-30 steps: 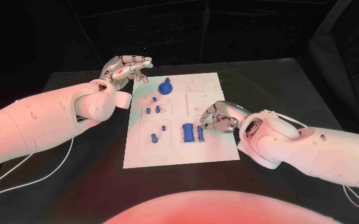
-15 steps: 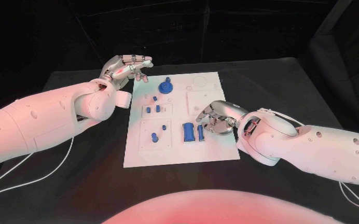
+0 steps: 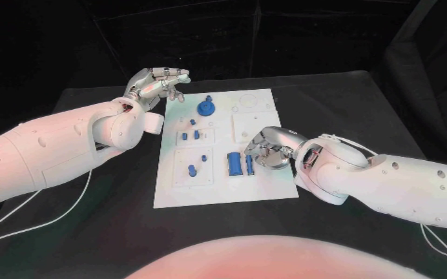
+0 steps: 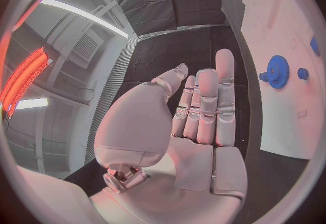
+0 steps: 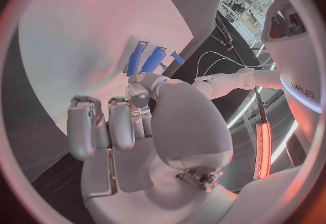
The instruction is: Assemble the parts on the task board
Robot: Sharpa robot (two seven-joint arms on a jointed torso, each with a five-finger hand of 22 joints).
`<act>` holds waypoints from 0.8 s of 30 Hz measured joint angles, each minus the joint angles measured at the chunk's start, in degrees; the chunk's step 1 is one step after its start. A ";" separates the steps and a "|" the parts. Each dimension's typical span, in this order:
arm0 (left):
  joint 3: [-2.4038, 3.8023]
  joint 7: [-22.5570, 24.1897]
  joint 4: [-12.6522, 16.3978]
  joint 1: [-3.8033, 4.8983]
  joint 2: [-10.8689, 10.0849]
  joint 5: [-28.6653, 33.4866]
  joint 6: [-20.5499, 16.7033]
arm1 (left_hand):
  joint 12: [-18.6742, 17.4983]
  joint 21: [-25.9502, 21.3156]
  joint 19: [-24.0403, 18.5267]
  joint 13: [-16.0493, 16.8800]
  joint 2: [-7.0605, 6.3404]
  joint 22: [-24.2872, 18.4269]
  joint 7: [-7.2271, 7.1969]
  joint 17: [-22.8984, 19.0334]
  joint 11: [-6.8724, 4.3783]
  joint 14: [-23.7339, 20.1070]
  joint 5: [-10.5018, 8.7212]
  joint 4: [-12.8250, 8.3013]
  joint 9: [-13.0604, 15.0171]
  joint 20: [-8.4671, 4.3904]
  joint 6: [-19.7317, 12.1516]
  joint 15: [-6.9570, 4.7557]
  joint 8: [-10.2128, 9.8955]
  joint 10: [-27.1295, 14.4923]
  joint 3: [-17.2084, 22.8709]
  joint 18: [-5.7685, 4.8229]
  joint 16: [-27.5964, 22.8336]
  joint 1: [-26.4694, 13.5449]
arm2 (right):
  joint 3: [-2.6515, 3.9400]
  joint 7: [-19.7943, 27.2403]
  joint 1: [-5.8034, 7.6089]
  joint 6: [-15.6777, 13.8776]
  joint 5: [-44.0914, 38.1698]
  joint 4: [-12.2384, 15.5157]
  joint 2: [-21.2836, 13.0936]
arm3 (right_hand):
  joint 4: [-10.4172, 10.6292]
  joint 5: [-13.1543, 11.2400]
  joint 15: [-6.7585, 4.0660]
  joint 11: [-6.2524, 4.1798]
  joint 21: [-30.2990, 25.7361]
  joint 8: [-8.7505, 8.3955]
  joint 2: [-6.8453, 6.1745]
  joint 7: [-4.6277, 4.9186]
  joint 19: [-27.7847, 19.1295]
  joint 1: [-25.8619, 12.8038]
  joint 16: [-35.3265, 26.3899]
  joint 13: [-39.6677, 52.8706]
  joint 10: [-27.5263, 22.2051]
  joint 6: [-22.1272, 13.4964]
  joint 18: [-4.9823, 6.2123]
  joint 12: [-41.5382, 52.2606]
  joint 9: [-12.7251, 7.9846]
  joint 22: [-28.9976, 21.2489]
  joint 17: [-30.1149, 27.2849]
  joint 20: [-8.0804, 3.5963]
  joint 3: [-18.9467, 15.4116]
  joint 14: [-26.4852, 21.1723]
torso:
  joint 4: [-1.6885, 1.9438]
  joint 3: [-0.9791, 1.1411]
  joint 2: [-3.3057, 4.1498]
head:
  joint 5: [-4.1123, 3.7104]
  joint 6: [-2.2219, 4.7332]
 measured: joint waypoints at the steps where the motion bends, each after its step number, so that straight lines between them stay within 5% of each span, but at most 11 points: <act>1: 0.00 0.00 -0.01 0.00 0.00 0.00 0.00 | 0.00 0.00 0.00 0.00 0.00 0.00 0.00 0.00 0.00 0.00 0.00 0.00 0.00 0.00 0.00 0.00 0.00 0.00 0.00 0.00 0.00 0.00 | 0.00 0.00 0.00 0.13 0.01 0.00 0.02 | -0.02 0.00 0.00 0.00 0.00 0.00 -0.04 0.00 0.00 -0.53 0.00 0.00 0.00 0.00 0.00 0.00 -0.06 0.00 0.00 0.00 0.27 0.00 | 0.00 0.00 0.00 | -0.02 -0.01; 16: 0.00 -0.04 -0.01 0.00 -0.02 0.00 0.00 | 0.00 -0.26 0.00 0.00 0.23 -0.05 0.00 -0.12 -0.21 0.00 0.00 0.00 0.00 0.00 0.00 0.00 0.22 -0.21 0.00 0.00 0.00 0.23 | 0.02 -0.11 0.00 1.39 0.06 -0.25 0.34 | -0.29 -0.62 0.00 -0.21 0.00 -0.07 -0.19 -0.03 0.00 -1.20 0.00 -0.52 0.21 0.39 0.00 -0.33 -0.22 -0.01 -0.01 0.00 0.83 0.00 | 0.00 0.01 -0.03 | -0.04 -0.05; 24: 0.00 -0.06 -0.03 0.00 0.02 0.00 0.00 | 0.00 -0.27 0.00 0.00 0.23 -0.05 0.00 -0.12 -0.21 0.00 0.00 0.00 0.00 0.00 0.00 0.00 0.22 -0.21 0.00 0.00 0.00 0.23 | 0.00 0.34 0.00 0.15 0.38 -1.24 0.66 | -1.24 -4.22 0.61 0.67 -1.53 -1.02 -1.14 0.87 -1.26 -2.62 -1.74 -3.38 -1.95 -2.57 0.00 -3.98 -1.31 -0.01 -1.67 0.59 1.79 0.00 | 0.02 -0.02 -0.03 | 0.13 0.11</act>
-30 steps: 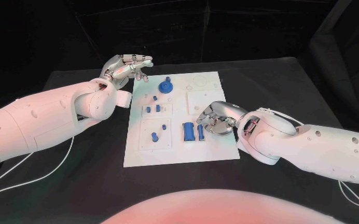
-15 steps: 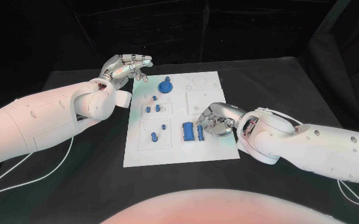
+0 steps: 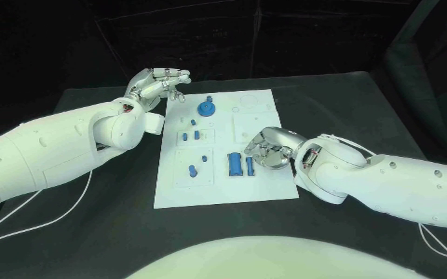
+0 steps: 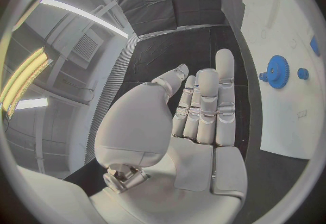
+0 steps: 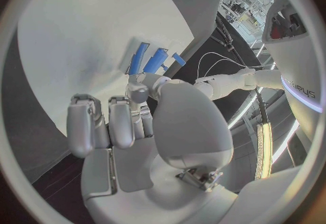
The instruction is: Assemble the parts on the task board
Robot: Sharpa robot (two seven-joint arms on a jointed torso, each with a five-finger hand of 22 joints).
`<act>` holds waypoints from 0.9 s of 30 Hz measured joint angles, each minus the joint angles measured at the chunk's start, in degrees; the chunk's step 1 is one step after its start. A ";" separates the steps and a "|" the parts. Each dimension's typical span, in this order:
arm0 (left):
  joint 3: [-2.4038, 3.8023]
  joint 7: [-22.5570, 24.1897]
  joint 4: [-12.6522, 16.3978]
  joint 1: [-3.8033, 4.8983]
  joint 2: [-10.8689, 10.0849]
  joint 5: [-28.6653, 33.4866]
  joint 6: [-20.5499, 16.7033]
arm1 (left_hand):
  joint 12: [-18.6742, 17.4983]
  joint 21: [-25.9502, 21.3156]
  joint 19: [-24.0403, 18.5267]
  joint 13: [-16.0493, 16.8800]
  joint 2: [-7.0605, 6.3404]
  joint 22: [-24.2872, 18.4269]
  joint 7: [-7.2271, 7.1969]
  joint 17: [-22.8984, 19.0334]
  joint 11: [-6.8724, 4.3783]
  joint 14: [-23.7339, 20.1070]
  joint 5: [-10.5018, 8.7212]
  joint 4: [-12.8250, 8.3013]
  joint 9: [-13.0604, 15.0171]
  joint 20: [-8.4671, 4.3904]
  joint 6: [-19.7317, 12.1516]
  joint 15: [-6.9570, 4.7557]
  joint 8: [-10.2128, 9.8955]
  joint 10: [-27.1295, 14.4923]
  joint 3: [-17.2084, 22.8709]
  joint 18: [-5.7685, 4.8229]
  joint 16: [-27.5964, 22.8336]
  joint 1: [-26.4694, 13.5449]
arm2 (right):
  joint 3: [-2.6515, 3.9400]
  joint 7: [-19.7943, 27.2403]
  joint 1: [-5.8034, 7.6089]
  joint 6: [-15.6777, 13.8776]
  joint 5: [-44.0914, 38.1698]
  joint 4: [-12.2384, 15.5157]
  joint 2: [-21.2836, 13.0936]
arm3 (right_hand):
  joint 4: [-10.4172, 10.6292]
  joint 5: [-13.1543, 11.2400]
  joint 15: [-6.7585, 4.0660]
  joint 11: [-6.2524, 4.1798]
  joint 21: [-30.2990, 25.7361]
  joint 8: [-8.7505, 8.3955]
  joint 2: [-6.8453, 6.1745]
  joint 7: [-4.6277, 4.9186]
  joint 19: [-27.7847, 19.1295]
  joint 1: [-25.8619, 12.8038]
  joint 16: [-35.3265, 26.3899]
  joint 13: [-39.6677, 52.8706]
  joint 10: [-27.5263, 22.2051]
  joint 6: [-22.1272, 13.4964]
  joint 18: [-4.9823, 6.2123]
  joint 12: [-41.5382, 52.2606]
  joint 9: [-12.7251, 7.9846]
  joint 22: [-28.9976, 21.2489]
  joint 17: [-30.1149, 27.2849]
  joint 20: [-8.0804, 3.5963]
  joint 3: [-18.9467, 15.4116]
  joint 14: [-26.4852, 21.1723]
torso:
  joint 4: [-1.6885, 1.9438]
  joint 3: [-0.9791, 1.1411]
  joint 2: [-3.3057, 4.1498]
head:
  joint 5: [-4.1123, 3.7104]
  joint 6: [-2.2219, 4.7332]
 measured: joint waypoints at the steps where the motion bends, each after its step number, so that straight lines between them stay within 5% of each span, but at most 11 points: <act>1: 0.00 0.00 0.00 0.00 0.00 0.00 0.00 | 0.00 0.00 0.00 0.00 0.00 0.00 0.00 0.00 0.00 0.00 0.00 0.00 0.00 0.00 0.00 0.00 0.00 0.00 0.00 0.00 0.00 0.00 | 0.00 0.10 0.00 -0.19 0.03 -0.10 0.04 | 0.00 -1.25 0.00 0.04 0.00 -0.19 -0.19 0.19 0.00 -0.18 -0.01 -0.22 -0.04 -0.66 0.00 -0.02 -0.23 0.00 -0.16 0.00 0.00 0.00 | 0.01 0.00 0.00 | 0.00 0.00; 11: 0.00 -0.02 0.00 0.00 -0.05 0.00 0.00 | 0.00 0.00 0.00 0.00 0.00 0.01 0.00 0.00 0.00 0.00 0.00 0.00 0.00 0.00 0.00 0.00 0.00 0.00 0.00 0.00 0.00 0.00 | 0.00 1.11 0.00 -1.71 0.24 -0.50 0.11 | -1.04 -11.34 0.41 0.34 -0.48 -0.12 -1.36 0.36 -0.30 -1.36 -0.01 -0.85 -0.34 -2.78 0.00 -0.02 -1.25 0.00 -0.29 0.30 -4.07 0.00 | 0.01 -0.01 0.00 | 0.03 0.03; 20: 0.00 -0.02 0.01 0.00 -0.06 0.00 0.00 | 0.00 0.00 0.00 0.00 0.00 0.01 0.00 0.01 0.00 0.00 0.00 0.00 0.00 0.00 0.00 0.00 0.00 0.00 0.00 0.00 0.00 0.00 | 0.00 1.55 0.00 -1.92 0.31 -0.61 0.16 | -0.87 -14.82 0.41 0.13 -0.69 0.31 -1.36 0.36 -0.30 -1.36 -0.01 -1.10 -0.56 -2.77 0.00 0.35 -1.37 -0.01 -0.27 0.30 -7.17 0.00 | 0.00 -0.01 0.00 | 0.01 -0.02; 27: 0.00 -0.03 -0.02 0.00 -0.05 0.00 0.00 | 0.00 0.00 0.00 0.00 0.00 0.01 0.00 0.01 0.00 0.00 0.00 0.00 0.00 0.00 0.00 0.00 0.00 0.00 0.00 0.00 0.00 0.00 | 0.00 1.37 0.00 -1.54 0.18 -1.42 0.68 | -0.73 -17.14 0.41 0.10 -0.69 2.41 -1.06 -0.56 -0.30 -1.65 -0.01 -1.10 -0.53 -0.18 0.00 1.02 -1.01 -0.01 -0.10 0.30 -9.44 0.00 | 0.00 0.02 0.00 | 0.01 -0.12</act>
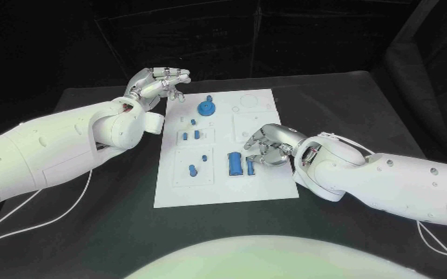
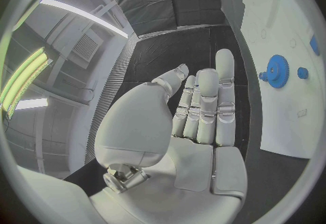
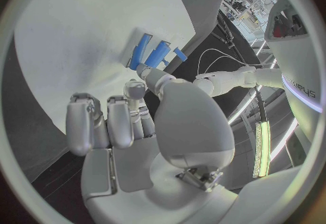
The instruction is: Assemble the parts on the task board
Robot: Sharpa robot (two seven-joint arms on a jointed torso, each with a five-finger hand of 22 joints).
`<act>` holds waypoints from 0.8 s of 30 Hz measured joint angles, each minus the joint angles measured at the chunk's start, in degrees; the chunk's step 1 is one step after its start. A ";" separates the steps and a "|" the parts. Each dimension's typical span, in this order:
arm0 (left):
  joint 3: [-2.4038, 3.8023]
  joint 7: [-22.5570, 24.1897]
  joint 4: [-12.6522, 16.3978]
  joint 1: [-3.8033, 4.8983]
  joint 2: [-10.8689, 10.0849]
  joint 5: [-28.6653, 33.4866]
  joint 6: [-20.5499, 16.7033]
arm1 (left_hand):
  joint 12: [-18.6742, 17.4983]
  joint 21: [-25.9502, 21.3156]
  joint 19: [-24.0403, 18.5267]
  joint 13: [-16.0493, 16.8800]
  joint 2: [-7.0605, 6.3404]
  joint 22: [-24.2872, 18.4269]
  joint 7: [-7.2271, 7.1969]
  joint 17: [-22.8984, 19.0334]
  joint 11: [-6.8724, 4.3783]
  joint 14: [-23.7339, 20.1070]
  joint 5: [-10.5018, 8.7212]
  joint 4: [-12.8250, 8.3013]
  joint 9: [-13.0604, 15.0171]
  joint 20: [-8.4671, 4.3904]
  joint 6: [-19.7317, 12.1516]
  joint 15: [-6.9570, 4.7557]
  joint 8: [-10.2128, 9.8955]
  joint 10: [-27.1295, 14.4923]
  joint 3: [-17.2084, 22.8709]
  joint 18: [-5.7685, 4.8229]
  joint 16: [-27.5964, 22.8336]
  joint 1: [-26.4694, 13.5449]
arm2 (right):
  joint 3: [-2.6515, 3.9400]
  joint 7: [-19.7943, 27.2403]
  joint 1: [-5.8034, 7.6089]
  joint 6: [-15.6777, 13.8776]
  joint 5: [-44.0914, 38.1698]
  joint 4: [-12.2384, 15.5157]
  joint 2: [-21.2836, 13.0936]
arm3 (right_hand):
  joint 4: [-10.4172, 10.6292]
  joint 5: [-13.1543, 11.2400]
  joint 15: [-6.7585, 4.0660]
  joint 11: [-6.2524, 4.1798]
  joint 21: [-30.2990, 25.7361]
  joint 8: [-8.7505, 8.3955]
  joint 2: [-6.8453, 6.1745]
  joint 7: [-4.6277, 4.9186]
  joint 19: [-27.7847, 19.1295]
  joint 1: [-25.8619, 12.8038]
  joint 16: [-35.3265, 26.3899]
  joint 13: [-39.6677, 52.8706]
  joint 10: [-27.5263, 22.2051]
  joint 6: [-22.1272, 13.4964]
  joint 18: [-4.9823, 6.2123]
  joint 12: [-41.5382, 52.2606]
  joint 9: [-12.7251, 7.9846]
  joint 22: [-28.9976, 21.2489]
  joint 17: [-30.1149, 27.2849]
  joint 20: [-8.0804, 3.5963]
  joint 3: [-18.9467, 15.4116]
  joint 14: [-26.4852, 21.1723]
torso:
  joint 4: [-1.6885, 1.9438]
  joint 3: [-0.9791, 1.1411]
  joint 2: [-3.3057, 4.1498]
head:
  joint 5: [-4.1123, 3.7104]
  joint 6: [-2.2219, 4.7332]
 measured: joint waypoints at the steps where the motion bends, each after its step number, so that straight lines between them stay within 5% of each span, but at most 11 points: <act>1: 0.00 0.00 0.00 0.00 0.01 0.00 0.00 | 0.00 0.00 0.00 0.00 0.00 0.00 0.00 0.00 0.00 0.00 0.00 0.00 0.00 0.00 0.00 0.00 0.00 0.00 0.00 0.00 0.00 0.00 | 0.00 -0.07 0.00 0.07 -0.10 -0.14 0.07 | -0.16 -0.40 0.00 -0.33 0.00 0.16 0.15 -0.11 0.00 0.15 0.00 0.00 -0.07 0.11 0.00 0.01 0.04 0.00 0.00 0.00 -0.15 0.00 | 0.00 0.00 0.00 | 0.05 -0.04; 10: 0.00 -0.02 -0.12 0.00 0.07 0.00 0.00 | 0.00 0.00 0.00 0.00 0.00 0.00 0.00 0.00 0.00 0.00 0.00 0.00 0.00 0.00 0.00 0.00 0.00 0.00 0.00 0.00 0.00 0.00 | 0.01 -0.61 0.00 0.92 -1.35 -2.05 1.05 | -0.85 -4.87 -0.45 -0.79 0.00 2.32 1.43 -0.68 0.22 1.66 0.00 0.30 0.41 1.89 0.00 1.16 0.35 0.00 0.21 -0.21 -2.63 0.00 | 0.01 0.04 0.02 | 0.20 -0.25; 24: 0.00 -0.05 -0.23 -0.02 0.16 0.00 0.02 | 0.00 0.00 0.00 0.00 0.00 0.01 0.00 0.00 0.00 0.00 0.00 0.00 0.00 0.00 0.00 0.00 0.00 0.00 0.00 0.00 0.00 0.00 | 0.05 -0.44 0.03 0.80 -3.03 -2.92 1.64 | -0.21 -5.08 -0.85 -1.41 0.00 3.97 1.15 -1.03 0.43 1.91 0.00 1.61 1.03 2.66 0.00 3.20 0.52 0.00 0.66 -0.83 -5.64 0.01 | -0.03 0.02 -0.03 | 0.11 -0.25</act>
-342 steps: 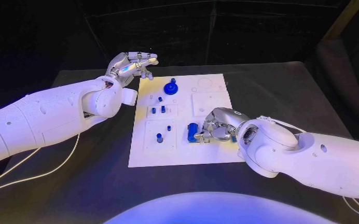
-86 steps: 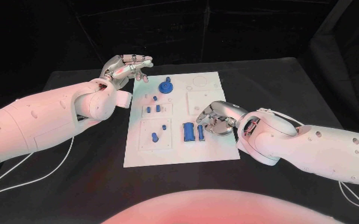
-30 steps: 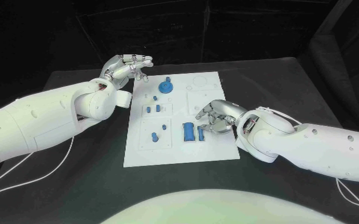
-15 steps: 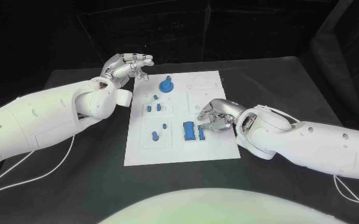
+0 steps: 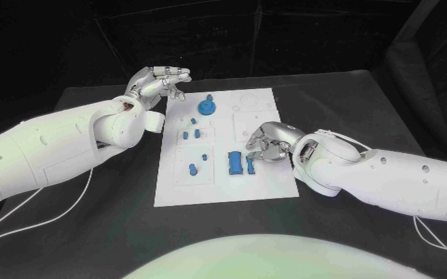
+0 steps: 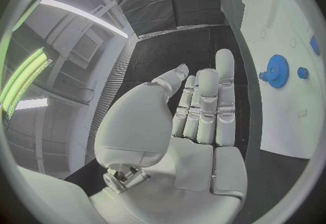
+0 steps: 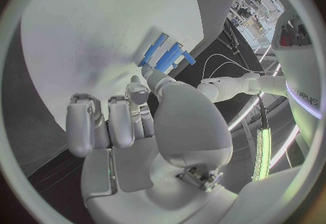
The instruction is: Assemble the parts on the task board
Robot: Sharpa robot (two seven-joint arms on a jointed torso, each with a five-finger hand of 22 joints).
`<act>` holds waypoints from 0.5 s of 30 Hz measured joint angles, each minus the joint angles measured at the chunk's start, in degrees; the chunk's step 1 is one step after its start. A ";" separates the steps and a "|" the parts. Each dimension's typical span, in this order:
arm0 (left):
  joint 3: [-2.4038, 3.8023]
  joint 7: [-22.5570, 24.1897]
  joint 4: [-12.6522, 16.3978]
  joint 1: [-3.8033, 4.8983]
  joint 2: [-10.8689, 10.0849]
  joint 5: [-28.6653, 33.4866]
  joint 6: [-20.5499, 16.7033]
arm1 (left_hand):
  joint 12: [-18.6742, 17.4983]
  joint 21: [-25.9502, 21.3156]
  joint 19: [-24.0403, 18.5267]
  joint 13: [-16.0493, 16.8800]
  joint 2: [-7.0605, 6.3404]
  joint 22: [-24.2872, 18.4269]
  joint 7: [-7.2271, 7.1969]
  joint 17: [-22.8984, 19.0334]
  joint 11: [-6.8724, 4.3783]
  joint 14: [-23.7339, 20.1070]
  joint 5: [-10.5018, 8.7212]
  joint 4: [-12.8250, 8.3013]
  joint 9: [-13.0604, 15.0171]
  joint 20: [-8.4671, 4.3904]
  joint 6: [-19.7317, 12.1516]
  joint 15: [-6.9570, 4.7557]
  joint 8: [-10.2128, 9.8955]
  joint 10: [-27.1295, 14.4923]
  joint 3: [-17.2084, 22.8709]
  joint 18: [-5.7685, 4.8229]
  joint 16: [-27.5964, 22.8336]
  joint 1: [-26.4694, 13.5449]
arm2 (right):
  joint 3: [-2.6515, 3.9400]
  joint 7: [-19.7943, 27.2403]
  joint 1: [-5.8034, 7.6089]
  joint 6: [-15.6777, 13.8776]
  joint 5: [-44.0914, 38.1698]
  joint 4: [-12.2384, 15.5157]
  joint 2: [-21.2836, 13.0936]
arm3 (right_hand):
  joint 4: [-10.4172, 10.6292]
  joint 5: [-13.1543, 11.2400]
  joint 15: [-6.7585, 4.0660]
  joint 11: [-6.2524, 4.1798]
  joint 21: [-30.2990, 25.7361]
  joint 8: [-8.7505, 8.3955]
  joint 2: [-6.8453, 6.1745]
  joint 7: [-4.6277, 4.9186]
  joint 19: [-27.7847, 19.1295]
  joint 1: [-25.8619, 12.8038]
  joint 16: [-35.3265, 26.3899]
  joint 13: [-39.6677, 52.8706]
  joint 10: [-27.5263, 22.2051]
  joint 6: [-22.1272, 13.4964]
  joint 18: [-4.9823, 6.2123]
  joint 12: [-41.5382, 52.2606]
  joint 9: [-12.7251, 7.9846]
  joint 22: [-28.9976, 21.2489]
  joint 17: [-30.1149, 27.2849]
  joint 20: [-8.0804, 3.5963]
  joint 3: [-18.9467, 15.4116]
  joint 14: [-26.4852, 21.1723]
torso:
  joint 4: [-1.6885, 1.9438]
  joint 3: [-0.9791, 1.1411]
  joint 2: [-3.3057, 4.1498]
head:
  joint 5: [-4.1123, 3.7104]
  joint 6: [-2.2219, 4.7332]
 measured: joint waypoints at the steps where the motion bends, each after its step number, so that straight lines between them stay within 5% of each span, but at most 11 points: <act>1: 0.00 0.00 0.00 0.00 0.00 0.00 0.00 | 0.00 0.00 0.00 0.00 0.00 0.00 0.00 0.00 0.00 0.00 0.00 0.00 0.00 0.00 0.00 0.00 0.00 0.00 0.00 0.00 0.00 0.00 | -0.03 0.10 -0.02 -0.20 -0.03 0.10 -0.06 | 0.22 0.00 0.00 -0.11 0.00 0.00 0.00 0.00 0.00 0.00 0.00 0.15 0.11 0.00 0.00 0.25 0.00 0.00 0.01 0.00 -0.36 0.00 | 0.00 0.00 0.00 | -0.01 0.05; 9: 0.00 -0.01 -0.18 -0.06 0.03 0.00 0.01 | 0.00 0.00 0.00 0.00 0.00 0.00 0.00 0.00 0.00 0.00 0.00 0.00 0.00 0.00 0.00 0.00 0.00 0.00 0.00 0.00 0.00 0.00 | -0.06 3.11 -0.09 -3.18 2.80 1.31 -1.65 | 2.47 0.78 0.00 0.04 -1.18 0.34 0.58 0.01 -0.78 -1.39 -1.15 -1.65 -1.00 -1.85 0.10 -1.63 -0.28 0.00 -1.47 -0.11 -4.19 0.00 | 0.00 -0.01 -0.04 | -0.03 0.34; 12: 0.00 -0.01 -0.31 -0.07 0.08 0.00 0.01 | 0.07 0.00 0.00 0.00 0.10 -0.02 0.03 -0.02 0.00 -0.03 0.00 0.00 0.00 0.00 -0.03 0.03 0.09 0.00 0.00 0.00 0.00 0.10 | -0.05 5.45 -0.05 -4.32 6.88 1.67 -2.52 | 3.25 1.44 0.00 0.23 -5.69 0.34 0.44 0.18 -4.79 -1.53 -6.37 -8.97 -6.05 -3.36 2.34 -10.55 -0.57 -0.16 -7.73 -0.04 -5.73 0.00 | 0.00 -0.04 -0.07 | -0.10 0.55; 15: -0.02 0.00 -0.51 -0.11 0.23 0.00 0.01 | 0.43 0.00 0.00 0.00 0.30 -0.12 0.21 -0.37 0.21 -0.21 0.00 0.00 0.00 0.00 -0.21 0.21 0.41 -0.21 0.00 0.00 0.00 0.30 | -0.09 9.49 0.70 -5.39 14.57 1.08 -3.27 | 3.88 2.35 0.36 0.67 -18.64 0.65 0.87 0.72 -14.96 -1.10 -21.38 -16.10 -11.42 -4.66 5.84 -19.38 -0.80 -11.31 -23.72 0.21 -6.39 -5.29 | 0.00 -0.14 -0.18 | -0.40 1.01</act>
